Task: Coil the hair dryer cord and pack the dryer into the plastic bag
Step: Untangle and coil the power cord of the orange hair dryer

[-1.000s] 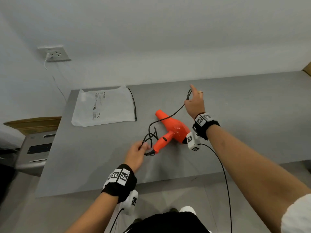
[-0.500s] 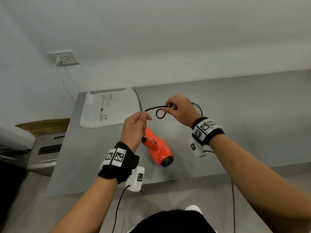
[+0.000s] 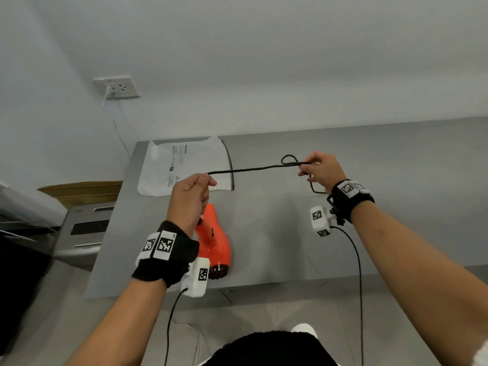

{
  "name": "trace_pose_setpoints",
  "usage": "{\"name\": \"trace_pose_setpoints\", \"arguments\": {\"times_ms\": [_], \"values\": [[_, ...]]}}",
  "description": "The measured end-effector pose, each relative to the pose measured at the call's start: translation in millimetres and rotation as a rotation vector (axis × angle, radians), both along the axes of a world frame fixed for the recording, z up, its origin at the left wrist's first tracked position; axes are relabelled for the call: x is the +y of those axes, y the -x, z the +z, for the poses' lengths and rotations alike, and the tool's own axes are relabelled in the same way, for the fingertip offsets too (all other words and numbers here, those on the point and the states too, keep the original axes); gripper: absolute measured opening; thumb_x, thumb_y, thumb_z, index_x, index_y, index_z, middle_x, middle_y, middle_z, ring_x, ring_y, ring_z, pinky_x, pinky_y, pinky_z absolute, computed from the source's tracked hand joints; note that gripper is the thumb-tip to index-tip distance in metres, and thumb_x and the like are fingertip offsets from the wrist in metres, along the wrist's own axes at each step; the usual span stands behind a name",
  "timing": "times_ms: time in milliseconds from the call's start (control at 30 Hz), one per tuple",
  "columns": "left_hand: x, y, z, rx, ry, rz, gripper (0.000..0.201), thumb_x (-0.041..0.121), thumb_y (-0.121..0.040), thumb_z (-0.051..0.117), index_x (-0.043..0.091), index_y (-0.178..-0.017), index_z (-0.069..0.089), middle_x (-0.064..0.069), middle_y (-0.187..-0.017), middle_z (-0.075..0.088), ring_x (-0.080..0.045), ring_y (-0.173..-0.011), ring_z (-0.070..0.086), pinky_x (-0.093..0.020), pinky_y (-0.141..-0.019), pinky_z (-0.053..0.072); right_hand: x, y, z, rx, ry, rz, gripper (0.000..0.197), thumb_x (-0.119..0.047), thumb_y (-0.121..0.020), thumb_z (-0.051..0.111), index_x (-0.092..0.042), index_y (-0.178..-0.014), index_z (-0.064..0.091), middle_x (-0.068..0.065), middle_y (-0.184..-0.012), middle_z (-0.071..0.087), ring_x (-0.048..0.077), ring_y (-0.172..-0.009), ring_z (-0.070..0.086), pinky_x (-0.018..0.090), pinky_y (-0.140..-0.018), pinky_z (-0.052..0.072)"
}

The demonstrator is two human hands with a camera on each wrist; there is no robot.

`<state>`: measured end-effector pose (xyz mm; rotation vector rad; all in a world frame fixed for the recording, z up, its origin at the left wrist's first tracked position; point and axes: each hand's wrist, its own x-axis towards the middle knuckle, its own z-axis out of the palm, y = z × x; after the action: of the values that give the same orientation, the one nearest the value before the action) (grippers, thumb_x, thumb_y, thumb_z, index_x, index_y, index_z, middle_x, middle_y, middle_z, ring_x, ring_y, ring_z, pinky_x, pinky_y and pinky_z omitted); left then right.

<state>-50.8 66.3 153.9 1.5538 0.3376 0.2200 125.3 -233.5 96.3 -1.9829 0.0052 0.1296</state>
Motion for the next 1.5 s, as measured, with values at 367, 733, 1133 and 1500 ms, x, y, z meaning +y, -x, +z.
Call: {"name": "trace_pose_setpoints", "arguments": {"times_ms": [367, 733, 1133, 1500], "values": [[39.8, 19.2, -1.5, -0.068, 0.211, 0.147, 0.031, 0.014, -0.106, 0.040, 0.010, -0.084, 0.060, 0.009, -0.047, 0.032, -0.004, -0.038, 0.022, -0.021, -0.040, 0.013, -92.8, 3.6, -46.3, 0.492, -0.287, -0.456, 0.017, -0.009, -0.104, 0.036, -0.002, -0.111, 0.049, 0.021, -0.110, 0.063, 0.018, -0.048, 0.071, 0.026, -0.043, 0.057], [14.9, 13.3, 3.7, -0.061, 0.142, -0.011, 0.031, 0.013, -0.105, 0.043, 0.010, -0.082, 0.064, 0.008, -0.048, 0.031, -0.006, -0.040, 0.022, -0.019, -0.038, 0.017, -37.7, 16.9, -13.0, 0.192, 0.264, -0.281, 0.060, -0.003, -0.085, 0.043, -0.017, -0.144, 0.044, 0.014, -0.133, 0.054, 0.037, -0.072, 0.072, 0.047, -0.062, 0.063], [-9.8, -0.4, 14.8, -0.079, 0.267, -0.132, 0.029, 0.014, -0.105, 0.042, 0.008, -0.085, 0.063, 0.007, -0.049, 0.031, -0.006, -0.039, 0.022, -0.027, -0.043, 0.010, 135.0, 119.0, 27.7, -0.030, -0.052, 0.382, 0.043, -0.042, -0.100, 0.051, -0.017, -0.064, 0.055, -0.001, -0.054, 0.054, 0.012, -0.050, 0.049, 0.034, -0.061, 0.044], [-12.2, 9.8, 10.2, -0.087, 0.277, -0.093, 0.029, 0.011, -0.105, 0.042, 0.007, -0.083, 0.061, 0.008, -0.048, 0.030, -0.005, -0.041, 0.020, -0.026, -0.045, 0.008, 26.2, 84.0, -61.0, 0.010, 0.779, 0.234, 0.051, -0.053, -0.102, 0.035, -0.019, -0.074, 0.062, 0.007, -0.078, 0.068, 0.034, -0.083, 0.066, 0.033, -0.064, 0.041]]}}
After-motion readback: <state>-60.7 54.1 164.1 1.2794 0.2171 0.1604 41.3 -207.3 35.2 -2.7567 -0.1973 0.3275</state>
